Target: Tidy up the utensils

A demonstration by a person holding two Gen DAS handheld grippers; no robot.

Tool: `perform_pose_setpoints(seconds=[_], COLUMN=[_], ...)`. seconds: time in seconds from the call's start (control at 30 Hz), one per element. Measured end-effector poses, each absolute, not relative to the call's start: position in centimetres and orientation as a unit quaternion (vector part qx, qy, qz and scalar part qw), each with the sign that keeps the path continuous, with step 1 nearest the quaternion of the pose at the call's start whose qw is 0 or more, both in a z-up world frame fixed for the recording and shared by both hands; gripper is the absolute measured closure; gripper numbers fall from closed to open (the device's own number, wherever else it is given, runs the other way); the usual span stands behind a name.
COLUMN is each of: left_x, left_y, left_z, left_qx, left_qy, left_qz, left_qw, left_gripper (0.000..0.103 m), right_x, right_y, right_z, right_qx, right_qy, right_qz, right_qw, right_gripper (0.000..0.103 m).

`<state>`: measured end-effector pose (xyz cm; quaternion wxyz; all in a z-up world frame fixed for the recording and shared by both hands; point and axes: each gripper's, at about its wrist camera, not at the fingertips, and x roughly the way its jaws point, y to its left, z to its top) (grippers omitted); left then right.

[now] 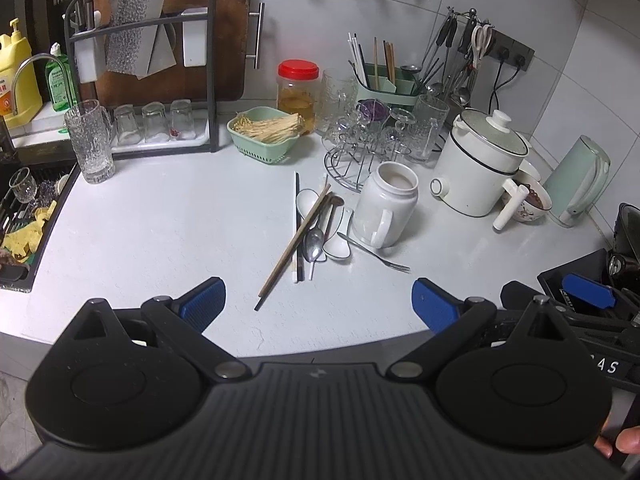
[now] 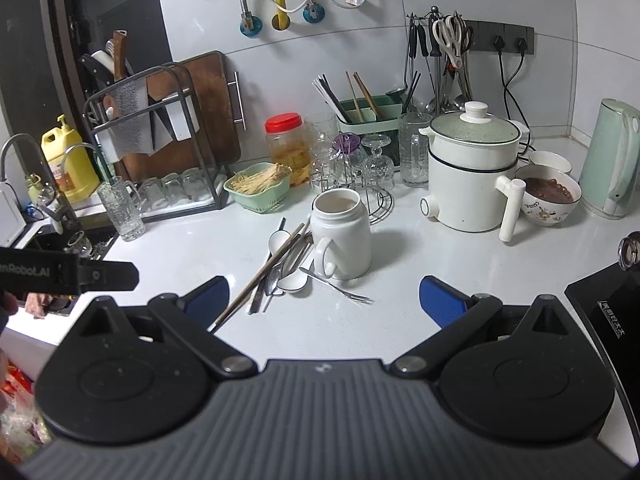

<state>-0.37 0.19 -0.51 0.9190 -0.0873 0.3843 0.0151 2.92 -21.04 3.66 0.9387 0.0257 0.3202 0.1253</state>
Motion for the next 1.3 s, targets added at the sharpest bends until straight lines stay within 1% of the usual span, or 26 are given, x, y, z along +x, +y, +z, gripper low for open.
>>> perform_pose_setpoints(seconds=[0.63,1.3], left_x=[-1.1,0.0], left_y=[0.0,0.2], left_z=[-1.2,-1.7], left_qx=[-0.087,-0.088], left_qy=[0.394,0.407], left_qz=[0.014,0.016], left_qw=[0.915,0.909], left_gripper=[0.002,0.002], right_x=[3.0,3.3], right_y=[-21.0,-20.9], right_z=[3.2,2.8], right_qx=[0.033,0.028], right_qy=[0.324,0.330], right_qz=[0.128,0.126], right_qw=[0.937,0.935], right_gripper=[0.000,0.000])
